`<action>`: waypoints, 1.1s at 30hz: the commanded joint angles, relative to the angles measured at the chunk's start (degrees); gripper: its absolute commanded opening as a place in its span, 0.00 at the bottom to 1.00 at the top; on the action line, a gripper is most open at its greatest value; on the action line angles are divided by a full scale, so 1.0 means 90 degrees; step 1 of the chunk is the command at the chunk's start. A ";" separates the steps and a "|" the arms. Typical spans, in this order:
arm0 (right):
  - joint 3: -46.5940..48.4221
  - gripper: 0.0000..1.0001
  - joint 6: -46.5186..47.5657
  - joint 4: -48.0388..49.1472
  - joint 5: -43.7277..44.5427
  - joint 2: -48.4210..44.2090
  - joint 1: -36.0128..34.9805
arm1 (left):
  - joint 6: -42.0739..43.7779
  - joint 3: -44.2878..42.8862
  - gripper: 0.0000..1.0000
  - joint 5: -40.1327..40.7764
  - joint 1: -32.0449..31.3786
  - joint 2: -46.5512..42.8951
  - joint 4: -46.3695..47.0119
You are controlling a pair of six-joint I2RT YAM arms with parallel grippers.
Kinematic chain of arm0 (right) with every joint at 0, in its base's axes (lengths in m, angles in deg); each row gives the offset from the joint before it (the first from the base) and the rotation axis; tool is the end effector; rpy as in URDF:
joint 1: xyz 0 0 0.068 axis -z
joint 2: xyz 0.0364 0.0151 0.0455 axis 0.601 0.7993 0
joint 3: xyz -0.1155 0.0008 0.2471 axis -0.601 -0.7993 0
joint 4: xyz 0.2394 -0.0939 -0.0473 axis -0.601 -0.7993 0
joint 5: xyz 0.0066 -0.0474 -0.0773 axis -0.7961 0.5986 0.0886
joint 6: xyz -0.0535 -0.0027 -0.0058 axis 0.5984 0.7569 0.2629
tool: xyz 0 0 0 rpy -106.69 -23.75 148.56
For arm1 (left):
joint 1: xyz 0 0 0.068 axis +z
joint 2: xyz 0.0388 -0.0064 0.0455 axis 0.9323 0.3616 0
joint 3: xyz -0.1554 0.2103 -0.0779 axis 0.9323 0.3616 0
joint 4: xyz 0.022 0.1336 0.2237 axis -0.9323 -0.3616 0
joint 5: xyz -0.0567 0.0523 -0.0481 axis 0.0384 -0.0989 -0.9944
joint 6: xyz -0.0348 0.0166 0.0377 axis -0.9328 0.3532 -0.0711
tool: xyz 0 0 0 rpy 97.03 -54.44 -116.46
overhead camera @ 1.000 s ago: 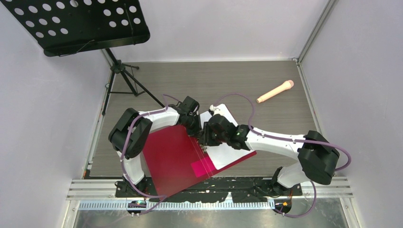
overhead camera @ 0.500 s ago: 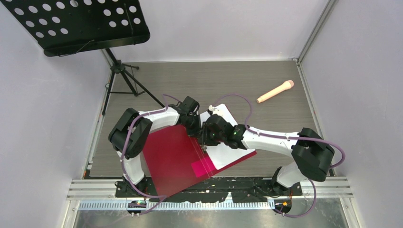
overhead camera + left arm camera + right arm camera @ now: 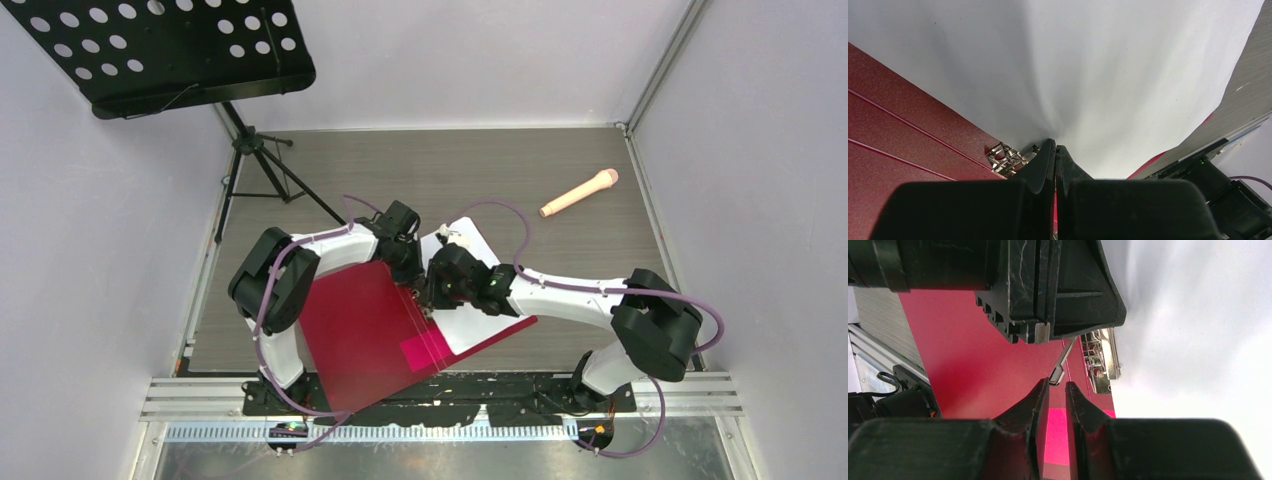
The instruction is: Put the files into the folder
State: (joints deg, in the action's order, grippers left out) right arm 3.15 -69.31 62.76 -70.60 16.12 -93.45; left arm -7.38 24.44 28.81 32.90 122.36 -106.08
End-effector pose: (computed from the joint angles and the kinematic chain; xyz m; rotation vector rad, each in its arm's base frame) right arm 0.1716 0.2550 0.1971 -0.1077 2.5091 0.7731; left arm 0.2780 -0.2158 0.1460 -0.1912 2.9543 -0.7756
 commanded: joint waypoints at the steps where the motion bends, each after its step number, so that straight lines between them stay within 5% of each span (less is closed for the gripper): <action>1: -0.0125 0.23 -0.0050 0.0018 0.0255 -0.0060 -0.0031 | 0.0247 -0.0235 0.00 0.0236 0.0008 -0.0286 -0.0212; 12: -0.0242 0.21 -0.0050 -0.0079 0.0348 -0.0092 -0.0058 | 0.0550 -0.0856 0.00 0.0351 0.0067 -0.0613 -0.0742; 29: -0.0424 0.18 -0.0071 -0.0215 0.0439 -0.0079 -0.0051 | 0.0560 -0.0354 0.00 0.1516 0.0120 -0.0948 -0.1297; 33: -0.0414 0.18 -0.0086 -0.0249 0.0433 -0.0055 -0.0059 | 0.0348 -0.0227 0.08 0.1538 0.0088 -0.0987 -0.1176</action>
State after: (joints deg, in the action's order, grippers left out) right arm 0.51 -70.16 63.61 -69.79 16.06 -93.89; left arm -2.97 21.66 40.64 33.73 116.09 -116.87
